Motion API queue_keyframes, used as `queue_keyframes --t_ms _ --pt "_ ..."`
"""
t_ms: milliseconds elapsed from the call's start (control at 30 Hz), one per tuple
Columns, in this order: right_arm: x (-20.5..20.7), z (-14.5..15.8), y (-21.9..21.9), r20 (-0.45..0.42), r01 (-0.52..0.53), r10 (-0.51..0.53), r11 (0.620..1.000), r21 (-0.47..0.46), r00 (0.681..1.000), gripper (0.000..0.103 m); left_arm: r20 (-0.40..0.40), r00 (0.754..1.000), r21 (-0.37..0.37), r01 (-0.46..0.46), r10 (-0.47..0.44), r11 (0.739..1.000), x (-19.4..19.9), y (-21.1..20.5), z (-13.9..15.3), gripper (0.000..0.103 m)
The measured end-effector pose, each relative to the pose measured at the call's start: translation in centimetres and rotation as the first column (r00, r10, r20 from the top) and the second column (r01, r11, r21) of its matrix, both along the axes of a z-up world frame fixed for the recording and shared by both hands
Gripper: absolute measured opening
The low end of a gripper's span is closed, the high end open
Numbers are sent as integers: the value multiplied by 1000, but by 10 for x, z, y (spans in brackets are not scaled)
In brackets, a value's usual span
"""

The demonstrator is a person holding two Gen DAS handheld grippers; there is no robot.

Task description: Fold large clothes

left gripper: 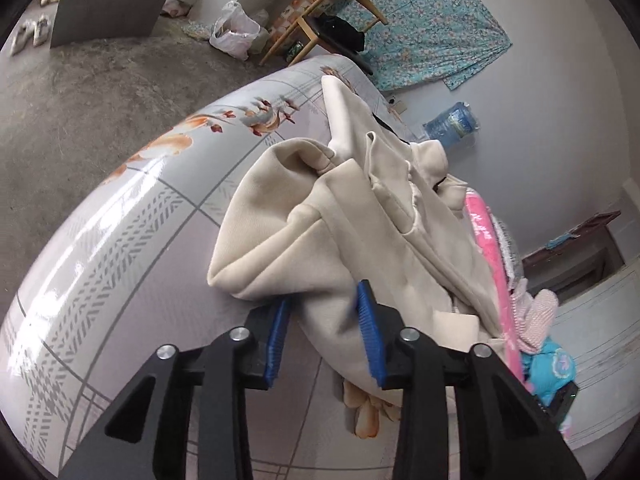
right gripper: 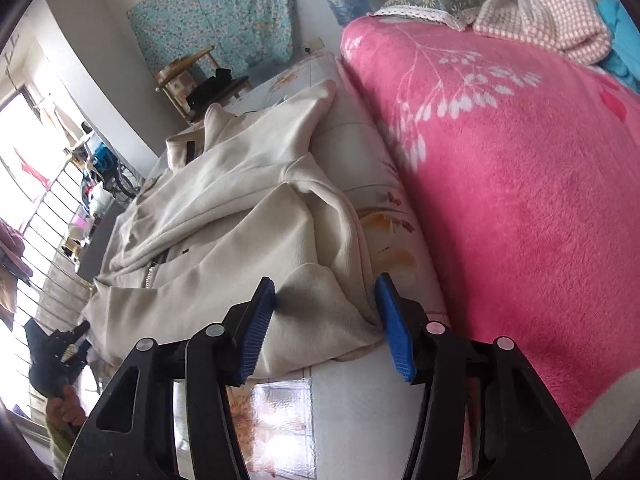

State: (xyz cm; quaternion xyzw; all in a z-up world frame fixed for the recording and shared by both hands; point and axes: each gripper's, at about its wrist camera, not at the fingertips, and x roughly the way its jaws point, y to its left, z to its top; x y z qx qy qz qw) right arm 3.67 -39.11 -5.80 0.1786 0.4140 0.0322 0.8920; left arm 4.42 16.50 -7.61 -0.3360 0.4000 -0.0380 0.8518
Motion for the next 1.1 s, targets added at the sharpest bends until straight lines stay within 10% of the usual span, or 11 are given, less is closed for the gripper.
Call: queue_keyframes --t_ms 100,267,533,800,967,1100 --pt "3 -1 13 -22 -35 34 997 -62 999 16 10 1000 177 10 -12 984 2 -21 11 14" --pt "-14 21 25 25 -34 38 988 -150 999 12 93 995 338 9 -42 941 -20 -34 44 4" --pt "-72 54 19 58 -56 59 997 -55 997 11 83 993 277 62 -89 959 -81 -2 76 4" --pt "-100 5 -10 -112 9 -11 1000 -17 994 34 -105 993 187 82 -63 979 -118 27 16 21" --pt "-113 33 -9 -15 70 -71 995 -69 997 50 17 1000 284 -12 7 959 -135 37 46 29" --pt "-110 43 29 23 -22 24 995 -102 999 55 85 987 281 109 -138 953 -126 4 65 39"
